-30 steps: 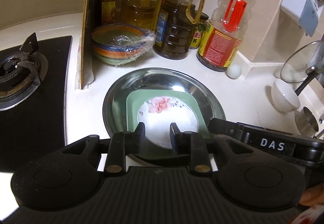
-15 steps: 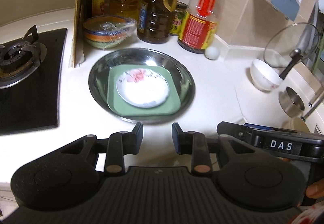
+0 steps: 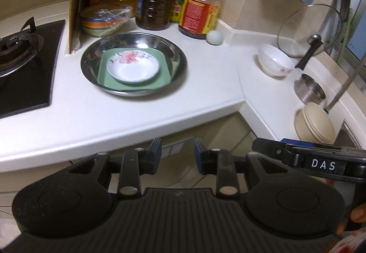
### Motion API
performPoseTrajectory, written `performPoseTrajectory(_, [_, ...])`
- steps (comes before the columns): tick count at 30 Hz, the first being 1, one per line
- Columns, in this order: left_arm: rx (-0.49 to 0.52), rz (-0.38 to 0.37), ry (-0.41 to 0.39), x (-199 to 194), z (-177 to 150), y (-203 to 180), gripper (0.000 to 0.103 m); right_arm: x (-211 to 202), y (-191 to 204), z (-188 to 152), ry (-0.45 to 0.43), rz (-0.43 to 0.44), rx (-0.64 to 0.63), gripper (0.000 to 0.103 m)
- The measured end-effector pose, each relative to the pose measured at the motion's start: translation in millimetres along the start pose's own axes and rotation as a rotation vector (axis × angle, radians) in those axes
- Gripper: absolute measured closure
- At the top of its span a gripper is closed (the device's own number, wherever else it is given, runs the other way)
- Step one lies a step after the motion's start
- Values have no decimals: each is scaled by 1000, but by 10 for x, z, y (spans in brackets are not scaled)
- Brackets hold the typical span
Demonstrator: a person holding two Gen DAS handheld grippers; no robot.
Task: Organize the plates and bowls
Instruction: 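Open both grippers and withdraw them from the plate, then move both grippers toward the cream bowl stack beside the sink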
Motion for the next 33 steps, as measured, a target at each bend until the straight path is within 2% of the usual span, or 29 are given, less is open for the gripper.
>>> performPoseTrajectory(18, [113, -93, -8, -248, -324, -686, 76, -790, -417, -427, -50, -135, 76, 32])
performPoseTrajectory(33, [199, -174, -8, -328, -492, -1230, 76, -1313, -802, -647, -105, -229, 147, 32])
Point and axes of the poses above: each gripper's, at about its wrist camera, not at the fingertips, and x roughly the way its jaws point, y to its left, z to its top, the point moved 5 cm from there along x, roughly the way its jaws point, and after that the axes turned 8 degrees about z, right-handed, at the moved point
